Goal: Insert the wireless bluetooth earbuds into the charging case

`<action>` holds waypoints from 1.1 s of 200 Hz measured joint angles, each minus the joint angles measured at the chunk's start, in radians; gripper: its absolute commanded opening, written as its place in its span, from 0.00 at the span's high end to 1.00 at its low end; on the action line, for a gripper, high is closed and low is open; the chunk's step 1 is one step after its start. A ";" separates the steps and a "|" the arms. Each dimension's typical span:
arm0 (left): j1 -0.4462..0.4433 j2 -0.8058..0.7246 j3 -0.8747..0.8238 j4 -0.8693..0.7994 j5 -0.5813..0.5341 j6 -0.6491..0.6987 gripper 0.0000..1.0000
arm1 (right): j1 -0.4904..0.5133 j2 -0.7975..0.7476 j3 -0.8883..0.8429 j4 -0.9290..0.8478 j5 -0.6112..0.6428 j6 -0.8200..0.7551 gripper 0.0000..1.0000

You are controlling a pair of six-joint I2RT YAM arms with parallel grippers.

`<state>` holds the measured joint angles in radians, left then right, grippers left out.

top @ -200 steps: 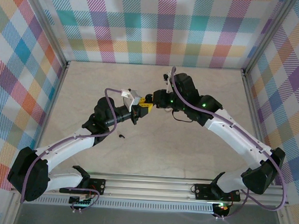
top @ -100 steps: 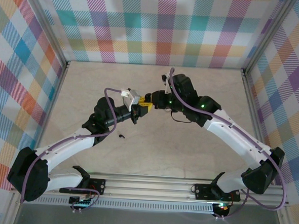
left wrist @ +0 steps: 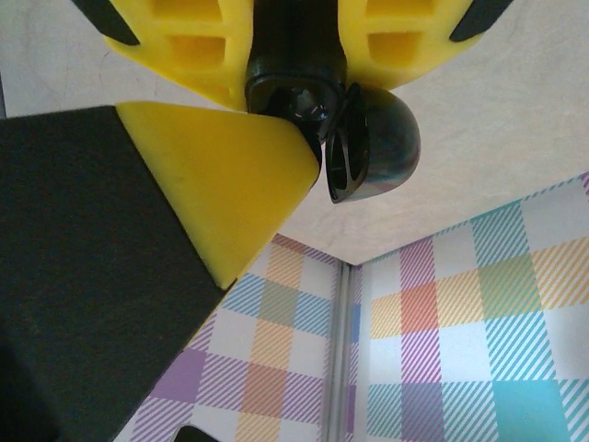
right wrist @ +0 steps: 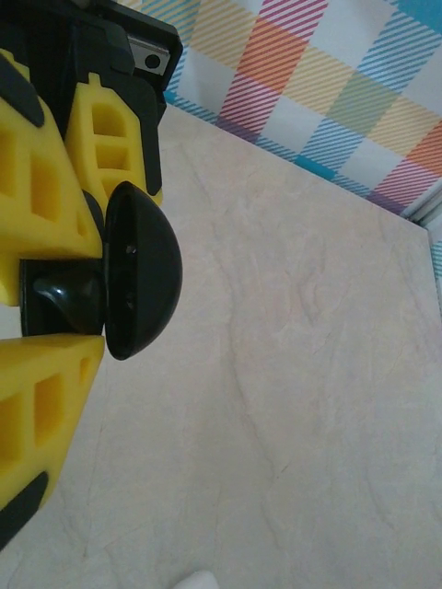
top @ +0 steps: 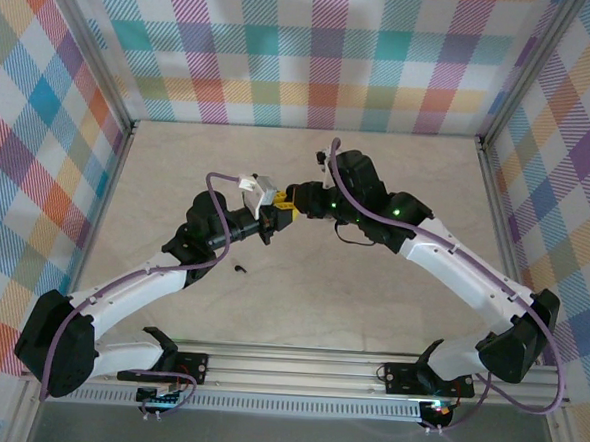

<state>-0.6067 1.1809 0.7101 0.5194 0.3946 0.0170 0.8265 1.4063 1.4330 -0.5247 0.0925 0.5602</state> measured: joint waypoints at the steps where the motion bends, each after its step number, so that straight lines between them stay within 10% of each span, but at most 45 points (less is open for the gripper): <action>1: 0.000 0.000 0.000 0.000 0.000 -0.001 1.00 | 0.000 0.000 0.000 0.000 -0.001 0.000 0.68; 86: 0.000 0.000 0.000 0.011 -0.004 -0.009 1.00 | -0.017 -0.005 0.041 -0.046 -0.066 0.019 0.45; 186: 0.027 -0.237 -0.064 -0.181 -0.031 -0.018 1.00 | -0.223 -0.059 -0.017 -0.011 -0.301 0.070 0.52; 220: 0.027 -0.376 -0.161 -0.298 -0.073 -0.053 1.00 | -0.286 0.132 -0.099 0.082 -0.432 0.093 0.56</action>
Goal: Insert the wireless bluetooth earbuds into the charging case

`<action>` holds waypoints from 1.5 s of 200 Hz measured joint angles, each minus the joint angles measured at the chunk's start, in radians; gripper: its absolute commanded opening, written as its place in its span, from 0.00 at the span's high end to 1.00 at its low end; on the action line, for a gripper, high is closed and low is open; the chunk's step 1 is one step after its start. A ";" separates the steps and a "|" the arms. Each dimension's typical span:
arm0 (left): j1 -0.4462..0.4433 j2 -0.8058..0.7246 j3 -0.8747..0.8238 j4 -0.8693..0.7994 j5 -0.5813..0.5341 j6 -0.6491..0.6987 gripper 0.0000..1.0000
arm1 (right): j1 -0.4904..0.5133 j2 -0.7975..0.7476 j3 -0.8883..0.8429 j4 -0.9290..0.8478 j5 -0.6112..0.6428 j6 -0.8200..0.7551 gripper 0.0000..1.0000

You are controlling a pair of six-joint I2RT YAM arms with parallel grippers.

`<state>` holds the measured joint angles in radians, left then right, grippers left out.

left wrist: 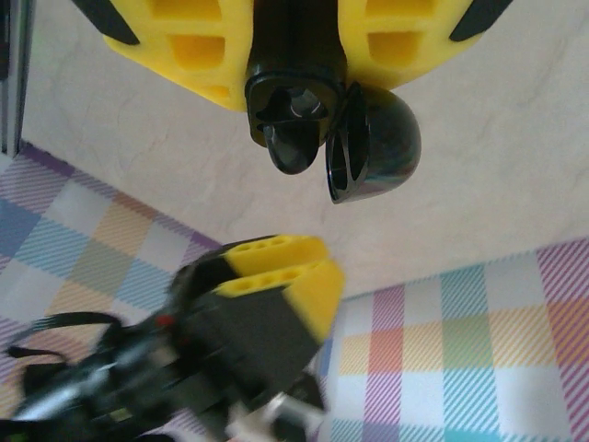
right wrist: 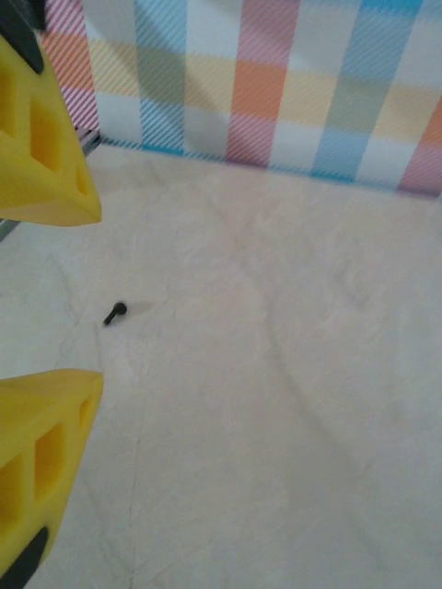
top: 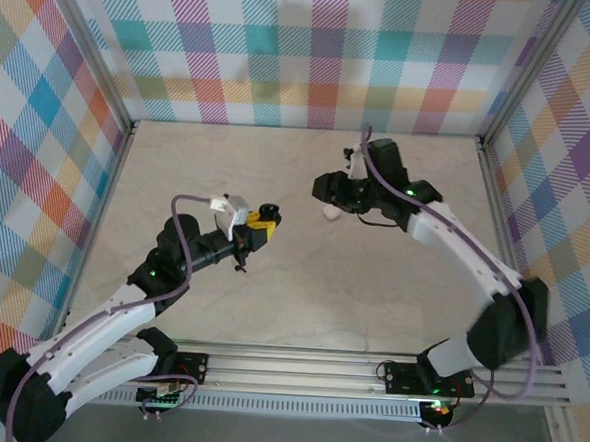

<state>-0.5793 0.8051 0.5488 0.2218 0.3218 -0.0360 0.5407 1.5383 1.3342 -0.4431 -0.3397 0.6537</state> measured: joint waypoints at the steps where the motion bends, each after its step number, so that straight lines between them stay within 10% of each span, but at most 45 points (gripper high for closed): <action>1: 0.000 -0.009 -0.004 -0.007 -0.002 0.000 1.00 | 0.000 0.006 0.000 0.001 -0.001 -0.002 0.56; 123: 0.000 -0.614 -0.006 -0.488 -0.258 0.023 1.00 | 0.417 0.725 0.542 -0.153 0.083 -0.436 0.63; 300: 0.000 -0.657 0.039 -0.641 -0.335 0.055 1.00 | 0.520 0.959 0.884 -0.524 0.349 -0.779 0.65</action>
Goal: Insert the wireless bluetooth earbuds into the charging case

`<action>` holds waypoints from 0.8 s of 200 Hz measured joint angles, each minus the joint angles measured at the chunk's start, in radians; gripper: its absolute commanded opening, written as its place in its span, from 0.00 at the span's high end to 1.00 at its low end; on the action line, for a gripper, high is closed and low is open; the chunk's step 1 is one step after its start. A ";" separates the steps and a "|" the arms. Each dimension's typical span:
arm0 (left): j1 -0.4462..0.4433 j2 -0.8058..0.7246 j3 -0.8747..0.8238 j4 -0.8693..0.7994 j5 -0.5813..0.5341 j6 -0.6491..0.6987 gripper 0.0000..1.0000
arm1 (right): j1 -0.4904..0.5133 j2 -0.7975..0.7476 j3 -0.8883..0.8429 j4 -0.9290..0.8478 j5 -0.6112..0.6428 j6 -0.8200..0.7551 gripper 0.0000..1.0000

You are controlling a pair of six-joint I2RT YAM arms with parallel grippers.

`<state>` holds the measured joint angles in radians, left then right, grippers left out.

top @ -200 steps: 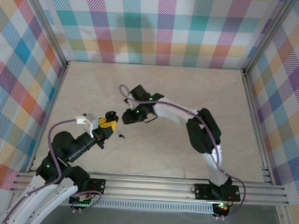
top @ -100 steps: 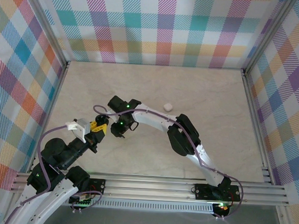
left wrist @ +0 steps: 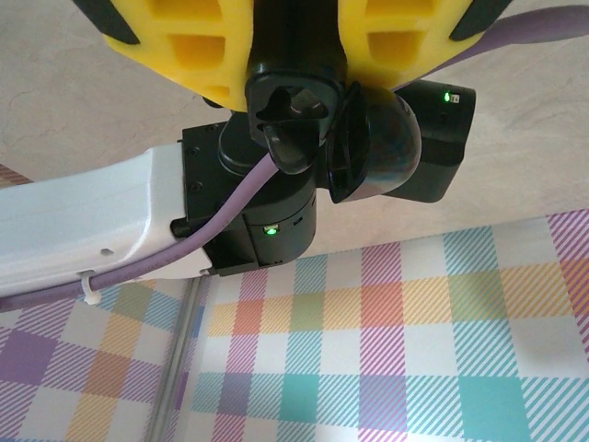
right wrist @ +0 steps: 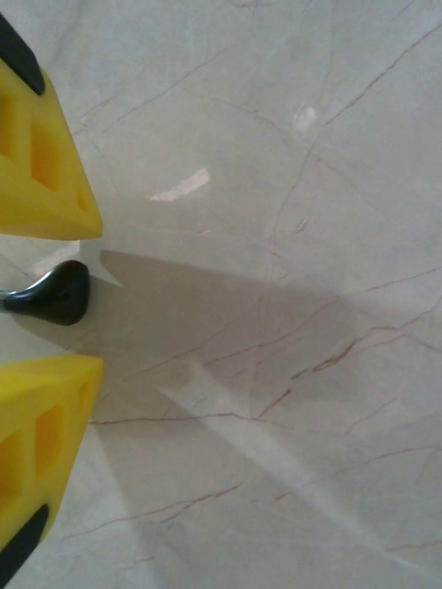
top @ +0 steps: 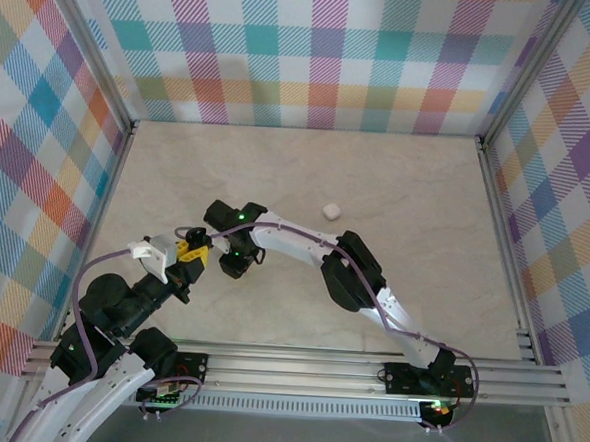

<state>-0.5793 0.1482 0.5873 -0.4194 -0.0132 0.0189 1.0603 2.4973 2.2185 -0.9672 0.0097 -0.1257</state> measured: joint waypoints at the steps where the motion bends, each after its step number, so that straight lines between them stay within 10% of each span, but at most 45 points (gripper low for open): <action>1: 0.000 0.000 0.000 0.000 0.000 0.000 1.00 | 0.000 0.000 0.000 0.000 0.001 0.000 0.65; 104: 0.000 0.012 0.000 0.006 0.007 -0.004 1.00 | 0.002 0.010 0.016 -0.022 0.080 -0.009 0.83; 160: 0.000 0.090 -0.047 0.143 0.193 0.024 1.00 | -0.056 -0.112 -0.188 0.021 0.089 0.116 0.87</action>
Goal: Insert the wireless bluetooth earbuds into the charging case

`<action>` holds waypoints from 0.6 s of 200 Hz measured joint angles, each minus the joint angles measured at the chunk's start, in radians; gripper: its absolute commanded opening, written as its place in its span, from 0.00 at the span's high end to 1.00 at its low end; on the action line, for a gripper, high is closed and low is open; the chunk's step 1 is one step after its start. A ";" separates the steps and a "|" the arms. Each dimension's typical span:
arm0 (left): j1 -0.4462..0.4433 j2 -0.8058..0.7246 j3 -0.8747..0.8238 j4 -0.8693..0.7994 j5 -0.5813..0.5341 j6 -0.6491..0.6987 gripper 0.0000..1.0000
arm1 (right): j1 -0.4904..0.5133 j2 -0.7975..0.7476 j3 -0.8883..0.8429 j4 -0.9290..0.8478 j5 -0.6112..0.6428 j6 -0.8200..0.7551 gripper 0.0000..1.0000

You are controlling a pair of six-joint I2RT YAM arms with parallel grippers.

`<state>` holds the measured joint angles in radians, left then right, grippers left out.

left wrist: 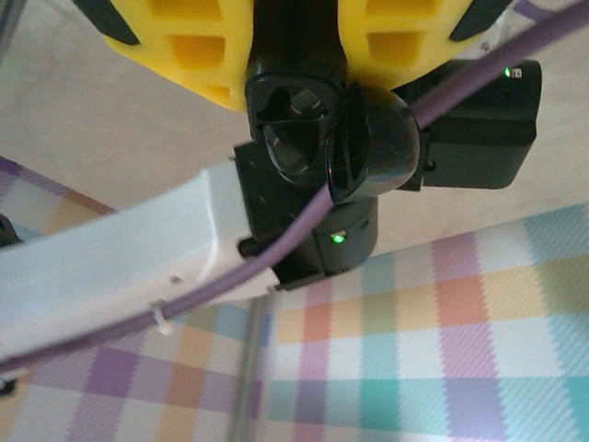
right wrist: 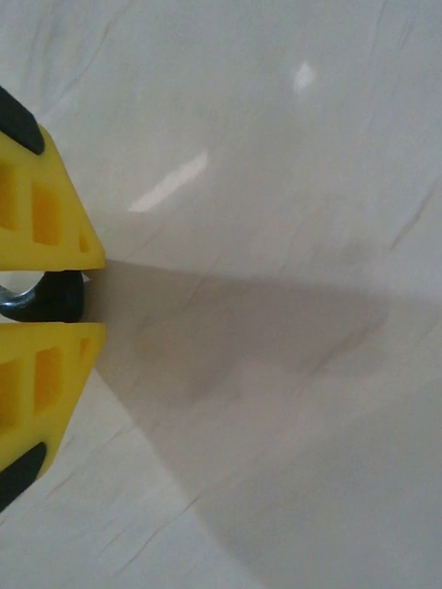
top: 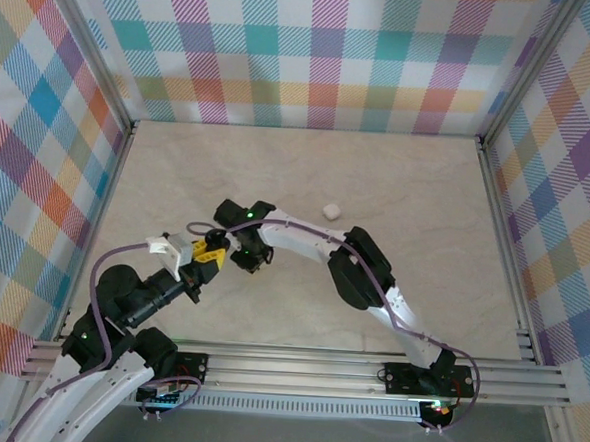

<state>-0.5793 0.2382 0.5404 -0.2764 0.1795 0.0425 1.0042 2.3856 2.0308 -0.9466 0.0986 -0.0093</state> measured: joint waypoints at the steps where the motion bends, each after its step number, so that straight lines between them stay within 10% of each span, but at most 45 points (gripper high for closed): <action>1: 0.000 0.001 -0.002 0.003 0.002 0.000 1.00 | -0.005 -0.007 -0.011 0.002 0.000 0.003 0.87; 120: 0.000 0.249 -0.108 0.446 0.210 -0.031 1.00 | -0.266 -0.658 -0.560 0.275 -0.045 0.166 0.90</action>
<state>-0.5793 0.4873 0.4320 0.1692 0.3893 0.0113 0.7387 1.7271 1.4704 -0.6712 0.0532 0.1570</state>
